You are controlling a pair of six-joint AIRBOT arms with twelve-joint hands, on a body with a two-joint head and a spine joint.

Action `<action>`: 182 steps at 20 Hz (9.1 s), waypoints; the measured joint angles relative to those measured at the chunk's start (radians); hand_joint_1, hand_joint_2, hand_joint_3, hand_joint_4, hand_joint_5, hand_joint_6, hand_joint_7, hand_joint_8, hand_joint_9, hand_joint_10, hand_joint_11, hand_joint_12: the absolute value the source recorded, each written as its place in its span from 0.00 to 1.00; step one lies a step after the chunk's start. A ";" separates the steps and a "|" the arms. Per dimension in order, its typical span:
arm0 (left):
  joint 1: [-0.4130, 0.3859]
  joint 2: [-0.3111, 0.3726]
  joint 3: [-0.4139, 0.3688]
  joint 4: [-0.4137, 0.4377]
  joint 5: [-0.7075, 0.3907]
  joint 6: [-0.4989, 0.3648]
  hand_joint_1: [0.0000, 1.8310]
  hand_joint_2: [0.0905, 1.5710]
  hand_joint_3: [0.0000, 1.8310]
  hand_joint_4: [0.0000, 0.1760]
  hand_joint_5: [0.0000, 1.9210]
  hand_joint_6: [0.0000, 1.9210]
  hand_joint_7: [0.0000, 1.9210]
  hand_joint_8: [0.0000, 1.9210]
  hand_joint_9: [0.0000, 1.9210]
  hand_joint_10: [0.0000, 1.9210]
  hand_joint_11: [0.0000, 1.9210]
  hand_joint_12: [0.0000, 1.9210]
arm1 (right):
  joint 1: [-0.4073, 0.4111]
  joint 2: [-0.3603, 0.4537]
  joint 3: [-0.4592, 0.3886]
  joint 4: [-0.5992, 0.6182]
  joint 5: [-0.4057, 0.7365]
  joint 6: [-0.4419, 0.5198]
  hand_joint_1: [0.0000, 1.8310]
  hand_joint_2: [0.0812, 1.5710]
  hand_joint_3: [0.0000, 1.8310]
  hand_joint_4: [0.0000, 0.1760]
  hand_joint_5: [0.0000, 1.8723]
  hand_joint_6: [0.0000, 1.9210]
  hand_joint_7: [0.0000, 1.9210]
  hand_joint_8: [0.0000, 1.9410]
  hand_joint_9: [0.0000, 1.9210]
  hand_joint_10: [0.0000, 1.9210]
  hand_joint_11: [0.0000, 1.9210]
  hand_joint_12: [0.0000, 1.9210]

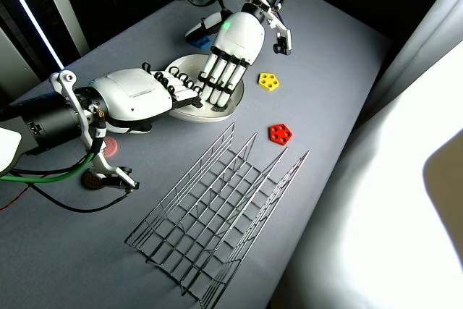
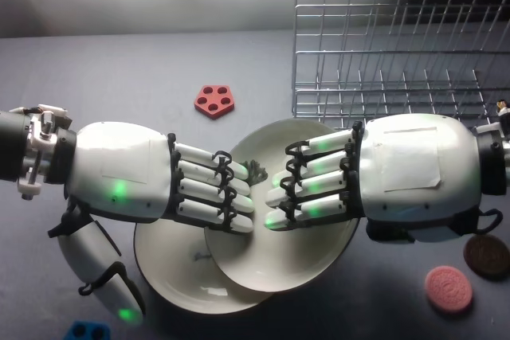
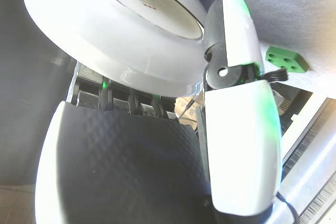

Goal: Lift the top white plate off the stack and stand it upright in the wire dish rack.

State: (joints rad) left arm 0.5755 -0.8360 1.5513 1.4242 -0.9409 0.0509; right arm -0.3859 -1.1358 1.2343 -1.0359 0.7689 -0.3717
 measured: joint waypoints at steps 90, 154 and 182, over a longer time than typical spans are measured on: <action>-0.034 0.190 0.202 -0.048 -0.126 0.465 0.02 0.52 0.00 0.00 0.04 0.01 0.04 0.01 0.03 0.01 0.03 0.07 | 0.292 0.037 -0.083 1.141 -0.211 0.349 0.80 0.68 0.00 0.00 0.43 0.63 0.50 0.43 0.53 0.46 0.53 0.60; -0.034 0.190 0.202 -0.031 -0.133 0.465 0.03 0.53 0.00 0.00 0.03 0.00 0.04 0.00 0.04 0.00 0.05 0.05 | 0.281 0.026 0.115 1.022 -0.285 0.605 0.81 0.67 0.00 0.00 0.49 0.57 0.54 0.34 0.52 0.44 0.48 0.73; -0.034 0.190 0.202 -0.029 -0.137 0.465 0.03 0.52 0.00 0.00 0.01 0.00 0.02 0.00 0.02 0.00 0.04 0.04 | 0.240 0.032 0.200 0.964 -0.314 0.813 0.82 0.65 0.00 0.00 0.51 0.52 0.60 0.26 0.55 0.40 0.53 0.68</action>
State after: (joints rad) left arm 0.5411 -0.6456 1.7531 1.3952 -1.0782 0.5156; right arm -0.1459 -1.1038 1.4342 -0.0723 0.4553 0.4416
